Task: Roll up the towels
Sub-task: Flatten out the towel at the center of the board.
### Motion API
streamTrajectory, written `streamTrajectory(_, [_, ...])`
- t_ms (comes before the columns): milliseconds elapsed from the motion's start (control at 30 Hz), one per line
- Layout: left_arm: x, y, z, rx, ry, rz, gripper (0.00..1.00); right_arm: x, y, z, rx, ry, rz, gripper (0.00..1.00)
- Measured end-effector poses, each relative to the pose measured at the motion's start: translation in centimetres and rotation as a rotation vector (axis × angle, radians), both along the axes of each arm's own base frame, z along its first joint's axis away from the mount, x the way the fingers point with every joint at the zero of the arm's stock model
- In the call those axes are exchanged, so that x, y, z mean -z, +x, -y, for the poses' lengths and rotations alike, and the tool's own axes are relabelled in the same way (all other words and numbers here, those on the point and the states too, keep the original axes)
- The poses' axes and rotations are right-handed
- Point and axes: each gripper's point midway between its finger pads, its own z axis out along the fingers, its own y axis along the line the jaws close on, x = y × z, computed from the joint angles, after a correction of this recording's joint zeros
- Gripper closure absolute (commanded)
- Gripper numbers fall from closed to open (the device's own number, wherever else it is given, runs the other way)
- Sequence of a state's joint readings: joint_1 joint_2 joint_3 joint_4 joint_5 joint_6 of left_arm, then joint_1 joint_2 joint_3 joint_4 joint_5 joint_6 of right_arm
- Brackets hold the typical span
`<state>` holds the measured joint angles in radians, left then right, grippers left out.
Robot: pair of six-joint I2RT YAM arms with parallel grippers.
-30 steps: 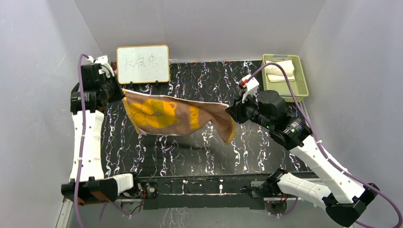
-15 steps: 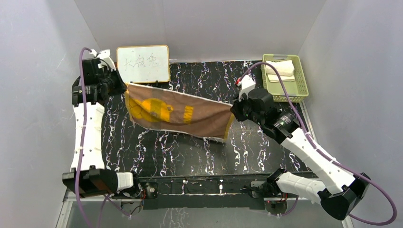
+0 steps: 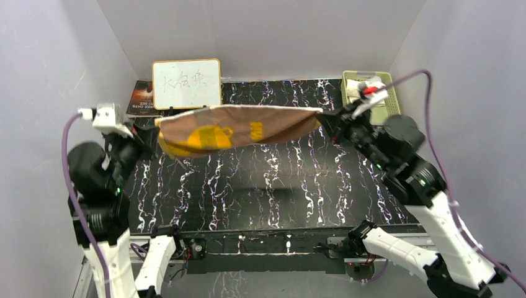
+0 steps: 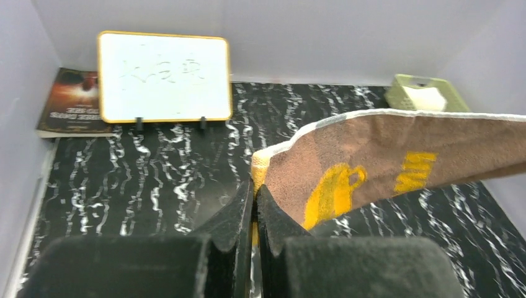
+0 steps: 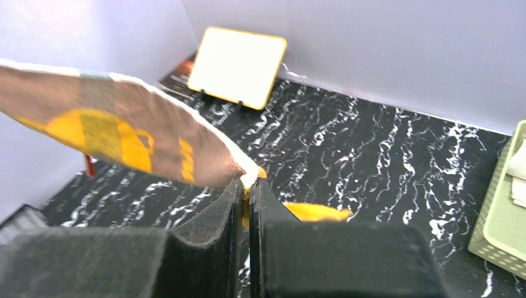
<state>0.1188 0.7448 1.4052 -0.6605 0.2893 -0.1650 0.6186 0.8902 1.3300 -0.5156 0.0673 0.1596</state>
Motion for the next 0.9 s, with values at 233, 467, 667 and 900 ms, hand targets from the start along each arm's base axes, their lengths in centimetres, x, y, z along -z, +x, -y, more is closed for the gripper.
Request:
streamTrajectory(233, [-0.4,-4.2,2.9,0.129,-0.035,0.06,1.0,-2.4,-6.6,2.8,-0.077,0.111,0.069,1.0])
streamTrajectory(467, [5.4,2.3,1.8,0.068,-0.014,-0.165,1.0,4.9,-2.2,1.4,0.018,0.029,-0.095,1.0])
streamTrajectory(667, [22.9,9.9,2.0,0.065,-0.048,-0.57,1.0,20.4,5.1,0.2,0.202,-0.139,-0.389,1.0])
streamTrajectory(900, [35.0,14.4,2.1,0.075,-0.082,-0.748,1.0,33.6,12.8,5.5,0.418,-0.11,-0.655,1.0])
